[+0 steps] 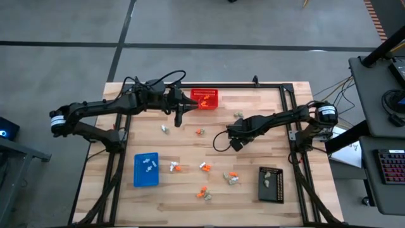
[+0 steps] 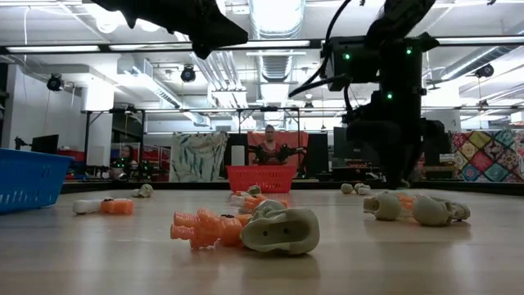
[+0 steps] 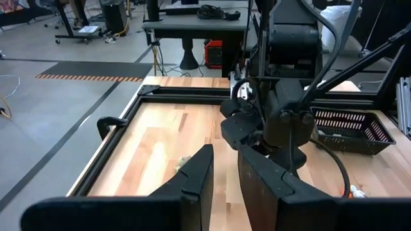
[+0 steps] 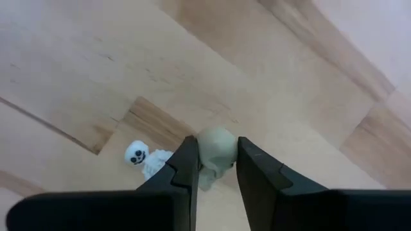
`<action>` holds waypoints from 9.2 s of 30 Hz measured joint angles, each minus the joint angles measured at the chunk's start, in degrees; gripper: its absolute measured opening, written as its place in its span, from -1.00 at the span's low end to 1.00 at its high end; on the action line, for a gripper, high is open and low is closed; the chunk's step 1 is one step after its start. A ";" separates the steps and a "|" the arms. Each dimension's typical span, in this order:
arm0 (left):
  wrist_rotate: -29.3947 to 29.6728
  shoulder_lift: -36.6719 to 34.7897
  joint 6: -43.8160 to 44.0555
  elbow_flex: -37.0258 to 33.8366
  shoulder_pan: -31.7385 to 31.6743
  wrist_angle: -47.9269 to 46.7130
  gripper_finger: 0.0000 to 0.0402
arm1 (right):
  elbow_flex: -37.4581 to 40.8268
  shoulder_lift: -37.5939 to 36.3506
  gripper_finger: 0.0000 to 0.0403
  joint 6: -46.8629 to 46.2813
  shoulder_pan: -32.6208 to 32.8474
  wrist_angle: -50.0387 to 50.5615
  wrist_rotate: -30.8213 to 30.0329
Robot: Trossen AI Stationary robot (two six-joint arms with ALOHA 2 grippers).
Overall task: Sort Halloween decoration
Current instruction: Put the gray skull toy into the black bin, then put the white skeleton toy into the blue bin
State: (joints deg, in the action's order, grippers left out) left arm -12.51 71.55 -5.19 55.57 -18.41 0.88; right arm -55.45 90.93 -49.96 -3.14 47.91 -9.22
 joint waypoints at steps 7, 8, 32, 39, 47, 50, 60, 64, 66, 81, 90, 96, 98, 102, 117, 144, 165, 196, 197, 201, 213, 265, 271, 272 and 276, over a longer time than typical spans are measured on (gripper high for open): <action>-0.11 -0.04 0.22 0.00 0.04 0.61 -0.73 | -4.94 -0.45 -0.64 3.79 -0.71 5.10 -0.06; -0.11 0.01 0.34 0.00 0.10 0.59 -0.73 | -5.99 -0.49 -0.64 4.76 -0.72 5.82 -0.11; -0.18 0.31 1.30 0.00 2.36 1.06 -0.73 | -14.85 -3.88 -0.62 10.67 22.83 12.34 19.04; -0.18 0.26 2.35 0.00 2.36 1.78 -0.73 | -14.35 -3.97 -0.62 -6.06 31.92 12.29 20.06; -0.15 0.26 3.00 0.00 2.36 1.86 -0.73 | -10.75 -3.97 -0.62 -18.61 38.98 12.34 21.05; -0.15 0.26 3.04 0.00 2.36 1.95 -0.73 | -8.16 -4.06 -0.62 -19.47 39.93 12.30 21.69; -0.13 0.26 3.08 0.00 2.36 2.22 -0.73 | 1.66 -6.15 -0.62 -12.08 40.26 12.30 21.19; -0.12 0.26 3.04 0.00 2.36 2.17 -0.73 | 3.78 -6.18 -0.62 -9.19 40.27 12.22 21.19; -0.11 0.26 3.02 0.00 2.36 2.17 -0.73 | 4.34 -6.13 -0.62 -8.94 40.26 12.12 21.17; -0.11 0.26 2.53 0.00 2.36 2.13 -0.73 | 4.89 -6.18 -0.36 -11.29 40.26 12.03 21.19; -0.05 0.59 2.74 -0.36 3.14 2.92 -0.73 | 1.55 -6.20 -0.35 -11.67 40.22 12.08 21.19; -0.08 5.11 2.75 -0.98 6.02 8.21 -0.73 | -3.69 -6.20 -0.35 -11.40 38.76 13.69 21.11; -0.09 7.65 2.71 -0.98 6.98 11.11 -0.73 | -5.31 -6.20 -0.36 -10.51 37.95 13.96 20.31; -0.12 12.45 2.56 -1.03 8.04 16.00 -0.73 | -8.51 -6.22 -0.39 -7.16 36.86 14.46 14.74; 0.16 31.07 2.67 -1.01 12.97 42.80 -0.73 | -11.31 -15.11 -0.47 8.45 36.09 10.69 -18.46; 5.95 52.13 4.00 8.94 14.38 48.46 -0.73 | 14.95 -29.48 -0.47 53.83 35.65 -57.73 -33.83; 6.01 60.92 1.16 22.51 14.29 32.51 -0.56 | 14.99 -29.37 -0.47 53.67 35.54 -56.95 -33.80; 8.18 63.66 5.25 22.55 15.74 36.92 -0.19 | 15.03 -29.37 -0.47 52.52 35.37 -55.58 -33.84; 9.73 63.76 5.06 22.54 15.74 36.64 -0.19 | 15.03 -29.37 -0.47 52.53 35.37 -55.57 -33.85; 10.87 63.78 2.84 22.53 15.52 36.53 -0.19 | 15.03 -29.37 -0.47 52.53 35.37 -55.57 -33.85; 9.56 64.26 0.88 22.53 15.63 36.77 -0.19 | 15.03 -29.37 -0.47 52.33 35.35 -55.48 -33.85; 8.28 70.02 -0.11 35.80 16.39 21.40 -0.74 | 15.03 -29.33 -0.47 51.48 35.35 -55.44 -33.94; 8.59 67.49 -0.88 35.55 16.37 17.03 -0.86 | 15.03 -29.33 -0.47 51.48 35.35 -55.46 -33.94; 8.65 66.85 -1.48 35.50 16.27 16.07 -0.86 | 15.03 -29.33 -0.47 51.46 35.35 -55.50 -33.91; 8.70 62.84 -4.02 35.47 16.22 10.93 -0.87 | 15.03 -29.33 -0.47 51.45 35.35 -55.95 -33.91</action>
State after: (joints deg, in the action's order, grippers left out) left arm -3.81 134.39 -9.21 91.05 -2.20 11.81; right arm -40.42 61.60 1.49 32.21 -8.04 -43.13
